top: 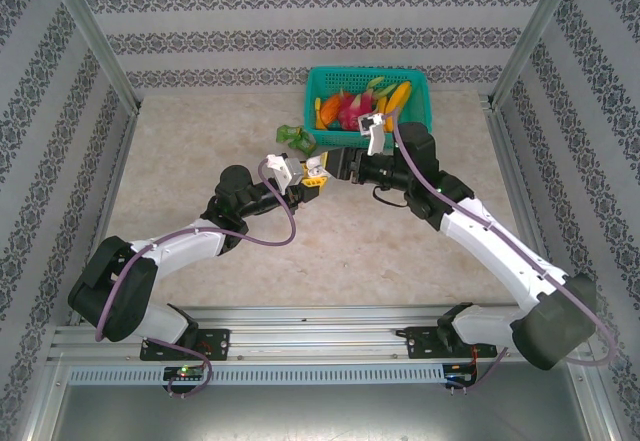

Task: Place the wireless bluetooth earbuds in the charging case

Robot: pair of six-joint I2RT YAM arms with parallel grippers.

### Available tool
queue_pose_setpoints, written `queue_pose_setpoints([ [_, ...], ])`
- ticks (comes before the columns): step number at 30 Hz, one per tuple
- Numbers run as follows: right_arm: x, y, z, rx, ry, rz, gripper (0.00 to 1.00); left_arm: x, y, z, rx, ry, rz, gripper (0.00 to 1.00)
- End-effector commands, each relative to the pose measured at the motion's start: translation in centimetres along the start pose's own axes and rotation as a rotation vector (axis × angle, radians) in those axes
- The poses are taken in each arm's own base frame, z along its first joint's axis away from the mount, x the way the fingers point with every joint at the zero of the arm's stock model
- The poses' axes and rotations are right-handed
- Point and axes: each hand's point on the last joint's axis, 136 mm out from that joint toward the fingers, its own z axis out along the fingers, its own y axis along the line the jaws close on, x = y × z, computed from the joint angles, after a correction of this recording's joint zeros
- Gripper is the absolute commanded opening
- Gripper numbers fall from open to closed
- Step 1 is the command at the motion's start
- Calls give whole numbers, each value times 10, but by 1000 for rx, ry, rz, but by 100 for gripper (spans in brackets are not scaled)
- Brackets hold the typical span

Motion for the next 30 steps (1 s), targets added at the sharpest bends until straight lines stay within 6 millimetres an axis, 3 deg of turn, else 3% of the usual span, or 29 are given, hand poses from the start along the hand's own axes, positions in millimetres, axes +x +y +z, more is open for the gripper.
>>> queue_pose_setpoints([
  [1, -12, 9, 1, -34, -15, -35, 50, -29, 0, -3, 13, -72, 54, 0],
  [16, 4, 27, 8, -157, 77, -29, 49, -31, 0, -3, 12, -74, 58, 0],
  [20, 6, 23, 9, -144, 82, -32, 49, -30, 0, -3, 11, -72, 59, 0],
  [30, -25, 4, -20, 4, -103, -48, 52, -29, -1, -4, 15, -70, 58, 0],
])
